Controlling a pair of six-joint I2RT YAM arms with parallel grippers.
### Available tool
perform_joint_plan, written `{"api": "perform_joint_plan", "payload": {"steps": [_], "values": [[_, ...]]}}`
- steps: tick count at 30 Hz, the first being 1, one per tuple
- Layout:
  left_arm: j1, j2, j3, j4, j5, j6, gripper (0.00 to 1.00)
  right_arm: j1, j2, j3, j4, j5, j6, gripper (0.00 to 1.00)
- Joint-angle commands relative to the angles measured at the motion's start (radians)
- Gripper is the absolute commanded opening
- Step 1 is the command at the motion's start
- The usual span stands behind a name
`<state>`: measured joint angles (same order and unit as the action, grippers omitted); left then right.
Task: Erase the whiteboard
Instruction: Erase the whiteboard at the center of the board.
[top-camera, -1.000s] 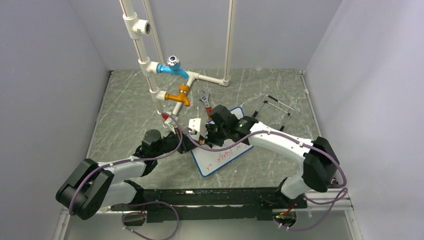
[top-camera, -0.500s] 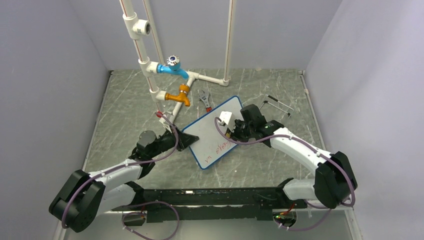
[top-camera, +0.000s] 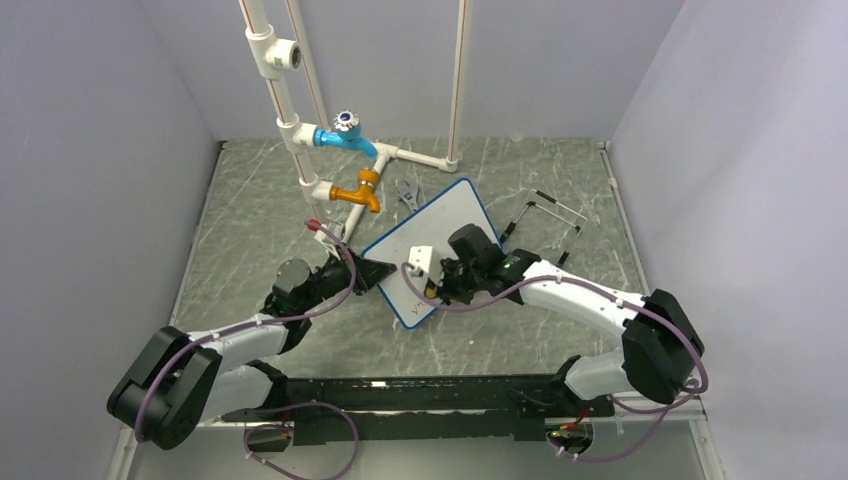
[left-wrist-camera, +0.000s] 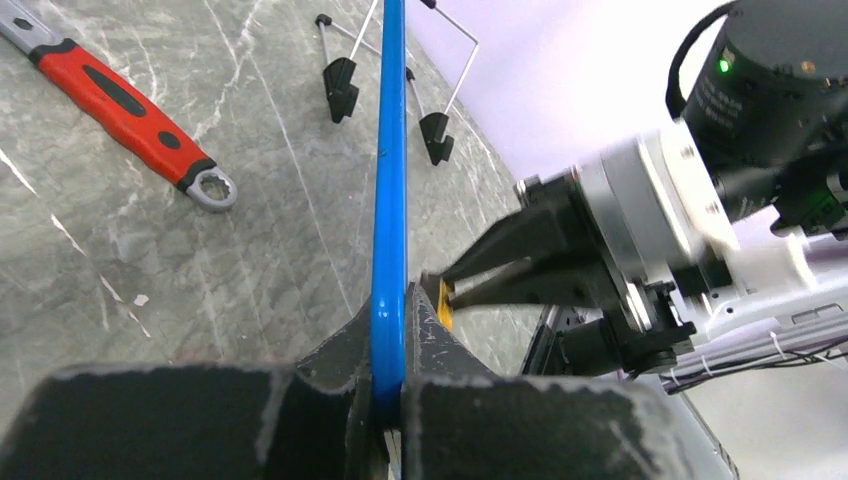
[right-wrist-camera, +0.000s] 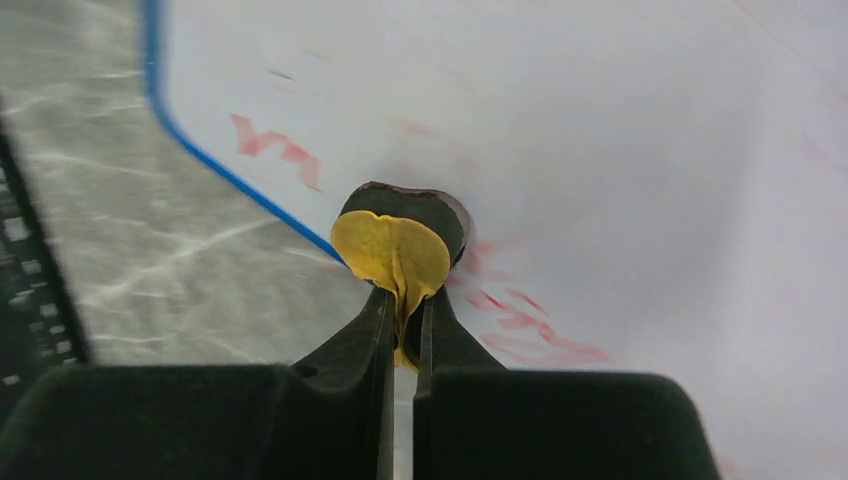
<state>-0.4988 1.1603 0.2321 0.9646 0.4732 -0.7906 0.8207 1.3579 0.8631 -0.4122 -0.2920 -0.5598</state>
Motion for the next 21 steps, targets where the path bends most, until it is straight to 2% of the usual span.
{"api": "perform_joint_plan", "payload": {"steps": [1, 5, 8, 16, 18, 21], "values": [[-0.001, -0.019, 0.015, 0.187, 0.030, -0.051, 0.00, -0.134, -0.029, 0.025, 0.128, 0.176, 0.076, 0.00], [-0.001, -0.019, -0.008, 0.219, 0.021, -0.074, 0.00, -0.206, -0.040, 0.023, 0.161, 0.257, 0.114, 0.00], [0.000, -0.017, -0.021, 0.241, 0.009, -0.089, 0.00, -0.195, -0.048, 0.034, 0.135, 0.186, 0.114, 0.00], [-0.003, 0.010, -0.016, 0.247, -0.017, -0.108, 0.00, 0.066, -0.029, 0.070, 0.023, 0.012, -0.005, 0.00], [-0.005, 0.008, -0.012, 0.225, -0.035, -0.102, 0.00, 0.110, -0.015, 0.070, 0.023, 0.024, -0.007, 0.00], [-0.010, 0.007, -0.007, 0.194, -0.060, -0.095, 0.00, 0.118, 0.003, 0.072, 0.061, 0.130, 0.033, 0.00]]}}
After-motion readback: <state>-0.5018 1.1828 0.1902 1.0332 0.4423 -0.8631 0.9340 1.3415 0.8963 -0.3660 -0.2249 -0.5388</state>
